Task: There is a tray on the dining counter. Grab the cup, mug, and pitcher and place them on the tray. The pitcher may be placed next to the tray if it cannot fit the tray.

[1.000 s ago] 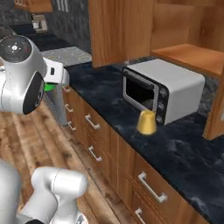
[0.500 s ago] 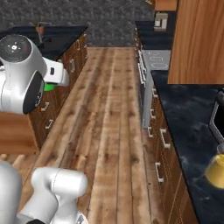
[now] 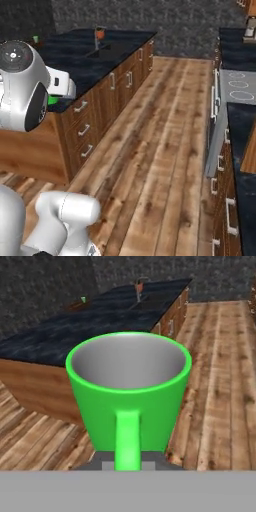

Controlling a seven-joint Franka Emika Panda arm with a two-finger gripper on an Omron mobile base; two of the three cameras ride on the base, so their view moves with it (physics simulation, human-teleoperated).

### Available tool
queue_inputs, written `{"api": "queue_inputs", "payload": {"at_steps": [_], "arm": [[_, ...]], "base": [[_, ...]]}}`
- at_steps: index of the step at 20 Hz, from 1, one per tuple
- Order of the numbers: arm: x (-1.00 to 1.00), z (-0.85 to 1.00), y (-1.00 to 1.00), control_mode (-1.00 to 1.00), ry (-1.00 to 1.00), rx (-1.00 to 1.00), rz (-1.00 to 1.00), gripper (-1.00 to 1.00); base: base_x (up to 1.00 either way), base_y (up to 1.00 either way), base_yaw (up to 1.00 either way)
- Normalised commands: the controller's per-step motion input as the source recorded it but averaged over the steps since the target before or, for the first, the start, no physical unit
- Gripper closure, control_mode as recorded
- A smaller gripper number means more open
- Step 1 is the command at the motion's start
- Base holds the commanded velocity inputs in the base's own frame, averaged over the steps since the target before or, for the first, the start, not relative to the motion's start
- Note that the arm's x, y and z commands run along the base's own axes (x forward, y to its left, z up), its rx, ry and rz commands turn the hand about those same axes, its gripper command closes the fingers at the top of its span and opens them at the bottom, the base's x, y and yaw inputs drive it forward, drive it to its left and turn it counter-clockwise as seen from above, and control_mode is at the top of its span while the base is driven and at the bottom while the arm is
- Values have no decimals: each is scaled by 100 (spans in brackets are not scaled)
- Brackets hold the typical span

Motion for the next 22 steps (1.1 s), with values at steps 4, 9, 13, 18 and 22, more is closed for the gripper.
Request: {"api": "queue_inputs", "payload": {"at_steps": [4, 9, 13, 18, 22], "arm": [[0, 0, 0, 100, 0, 0, 0, 100], [0, 0, 0, 100, 0, 0, 0, 100], [0, 0, 0, 100, 0, 0, 0, 100], [0, 0, 0, 100, 0, 0, 0, 100], [0, 0, 0, 100, 0, 0, 0, 100]], "base": [[100, 3, 48], [94, 14, 59], [32, 0, 85], [58, 7, 76], [93, 1, 65]]}}
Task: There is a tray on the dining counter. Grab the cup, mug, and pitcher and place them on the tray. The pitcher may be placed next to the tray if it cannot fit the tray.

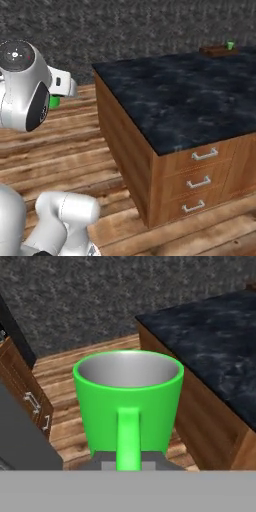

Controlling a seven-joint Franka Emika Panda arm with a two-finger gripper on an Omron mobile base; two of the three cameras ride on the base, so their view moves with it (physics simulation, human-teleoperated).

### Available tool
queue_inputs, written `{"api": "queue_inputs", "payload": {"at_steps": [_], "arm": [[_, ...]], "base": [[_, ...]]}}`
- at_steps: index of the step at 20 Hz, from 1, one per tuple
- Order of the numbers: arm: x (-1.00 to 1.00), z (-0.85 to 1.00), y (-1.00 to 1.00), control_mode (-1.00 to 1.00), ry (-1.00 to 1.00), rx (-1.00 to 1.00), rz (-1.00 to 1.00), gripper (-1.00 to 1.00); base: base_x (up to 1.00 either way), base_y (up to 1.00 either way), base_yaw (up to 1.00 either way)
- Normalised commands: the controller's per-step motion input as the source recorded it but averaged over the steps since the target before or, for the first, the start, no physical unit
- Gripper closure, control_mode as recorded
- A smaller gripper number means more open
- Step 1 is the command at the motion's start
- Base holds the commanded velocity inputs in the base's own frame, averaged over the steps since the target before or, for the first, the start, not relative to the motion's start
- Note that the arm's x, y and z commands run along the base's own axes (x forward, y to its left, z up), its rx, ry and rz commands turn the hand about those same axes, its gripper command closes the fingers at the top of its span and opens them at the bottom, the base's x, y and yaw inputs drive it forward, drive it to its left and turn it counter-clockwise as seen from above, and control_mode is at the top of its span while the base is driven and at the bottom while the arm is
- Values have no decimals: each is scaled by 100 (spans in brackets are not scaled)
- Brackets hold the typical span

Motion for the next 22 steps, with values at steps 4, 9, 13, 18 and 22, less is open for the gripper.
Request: {"api": "queue_inputs", "payload": {"at_steps": [4, 9, 13, 18, 22], "arm": [[0, 0, 0, 100, 0, 0, 0, 100], [0, 0, 0, 100, 0, 0, 0, 100], [0, 0, 0, 100, 0, 0, 0, 100], [0, 0, 0, 100, 0, 0, 0, 100], [0, 0, 0, 100, 0, 0, 0, 100]], "base": [[100, 0, 38], [100, 0, 29], [100, 0, 26], [100, 0, 27], [100, 0, 22]]}}
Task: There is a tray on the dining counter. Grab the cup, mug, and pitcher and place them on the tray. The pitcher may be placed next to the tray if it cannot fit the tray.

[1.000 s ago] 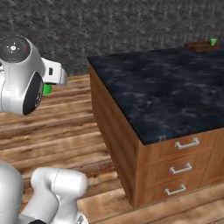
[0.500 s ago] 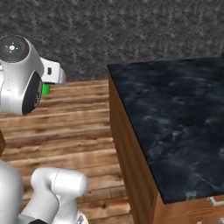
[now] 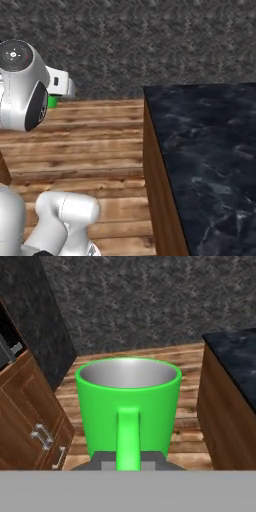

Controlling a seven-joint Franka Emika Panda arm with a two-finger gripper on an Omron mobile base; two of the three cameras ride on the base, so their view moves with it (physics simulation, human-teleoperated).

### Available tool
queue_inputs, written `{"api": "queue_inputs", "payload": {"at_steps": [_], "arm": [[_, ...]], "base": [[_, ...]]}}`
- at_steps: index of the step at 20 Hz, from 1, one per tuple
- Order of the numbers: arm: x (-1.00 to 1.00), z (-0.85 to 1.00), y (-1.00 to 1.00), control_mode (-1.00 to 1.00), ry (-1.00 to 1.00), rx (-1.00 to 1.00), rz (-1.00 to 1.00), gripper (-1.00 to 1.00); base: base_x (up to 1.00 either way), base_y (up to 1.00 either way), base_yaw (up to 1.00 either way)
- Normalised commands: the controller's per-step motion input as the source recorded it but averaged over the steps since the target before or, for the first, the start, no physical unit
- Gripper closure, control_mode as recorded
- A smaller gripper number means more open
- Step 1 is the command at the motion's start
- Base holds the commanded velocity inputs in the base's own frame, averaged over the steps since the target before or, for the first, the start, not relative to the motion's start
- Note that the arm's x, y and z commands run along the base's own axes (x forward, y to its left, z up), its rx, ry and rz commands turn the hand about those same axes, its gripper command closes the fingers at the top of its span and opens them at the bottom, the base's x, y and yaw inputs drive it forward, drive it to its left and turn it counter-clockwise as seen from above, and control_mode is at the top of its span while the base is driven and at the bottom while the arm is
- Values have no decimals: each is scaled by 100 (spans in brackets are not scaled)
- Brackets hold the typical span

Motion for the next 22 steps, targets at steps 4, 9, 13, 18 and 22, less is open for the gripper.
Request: {"api": "queue_inputs", "payload": {"at_steps": [4, 9, 13, 18, 22], "arm": [[0, 0, 0, 100, 0, 0, 0, 100], [0, 0, 0, 100, 0, 0, 0, 100], [0, 0, 0, 100, 0, 0, 0, 100], [0, 0, 0, 100, 0, 0, 0, 100], [0, 0, 0, 100, 0, 0, 0, 100]], "base": [[100, 0, 1], [100, 0, 0], [100, 0, 0], [100, 0, 0], [100, 0, 0]]}}
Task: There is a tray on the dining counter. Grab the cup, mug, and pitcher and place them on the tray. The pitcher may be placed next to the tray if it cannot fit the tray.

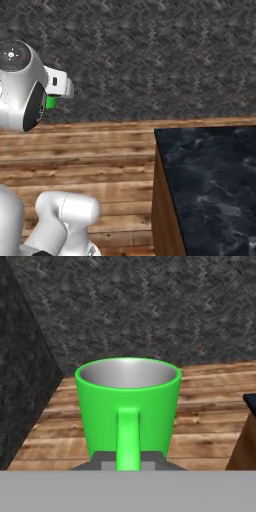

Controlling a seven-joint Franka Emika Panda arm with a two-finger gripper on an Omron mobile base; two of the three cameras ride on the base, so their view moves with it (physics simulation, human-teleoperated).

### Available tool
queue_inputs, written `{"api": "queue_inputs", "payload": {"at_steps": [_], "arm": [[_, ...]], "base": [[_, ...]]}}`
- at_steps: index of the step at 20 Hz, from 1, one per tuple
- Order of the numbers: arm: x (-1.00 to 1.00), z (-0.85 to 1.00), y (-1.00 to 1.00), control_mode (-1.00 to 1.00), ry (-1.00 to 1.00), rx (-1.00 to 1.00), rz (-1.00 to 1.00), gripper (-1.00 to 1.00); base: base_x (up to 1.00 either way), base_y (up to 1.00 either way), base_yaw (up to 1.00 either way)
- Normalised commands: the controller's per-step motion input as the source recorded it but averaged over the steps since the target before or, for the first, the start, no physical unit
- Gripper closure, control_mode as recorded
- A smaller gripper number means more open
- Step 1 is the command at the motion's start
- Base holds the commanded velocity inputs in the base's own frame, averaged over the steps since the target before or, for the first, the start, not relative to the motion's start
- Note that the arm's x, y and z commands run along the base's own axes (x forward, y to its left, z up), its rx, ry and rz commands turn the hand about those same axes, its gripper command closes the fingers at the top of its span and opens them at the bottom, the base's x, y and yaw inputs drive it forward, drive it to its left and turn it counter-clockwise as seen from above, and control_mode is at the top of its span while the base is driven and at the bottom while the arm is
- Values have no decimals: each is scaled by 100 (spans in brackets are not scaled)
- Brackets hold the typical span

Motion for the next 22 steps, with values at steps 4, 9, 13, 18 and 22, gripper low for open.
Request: {"api": "queue_inputs", "payload": {"at_steps": [4, 9, 13, 18, 22], "arm": [[0, 0, 0, 100, 0, 0, 0, 100], [0, 0, 0, 100, 0, 0, 0, 100], [0, 0, 0, 100, 0, 0, 0, 100], [0, 0, 0, 100, 0, 0, 0, 100], [0, 0, 0, 100, 0, 0, 0, 100]], "base": [[100, 0, 0], [100, 0, 0], [100, 0, 0], [100, 0, 0], [92, 0, -20]]}}
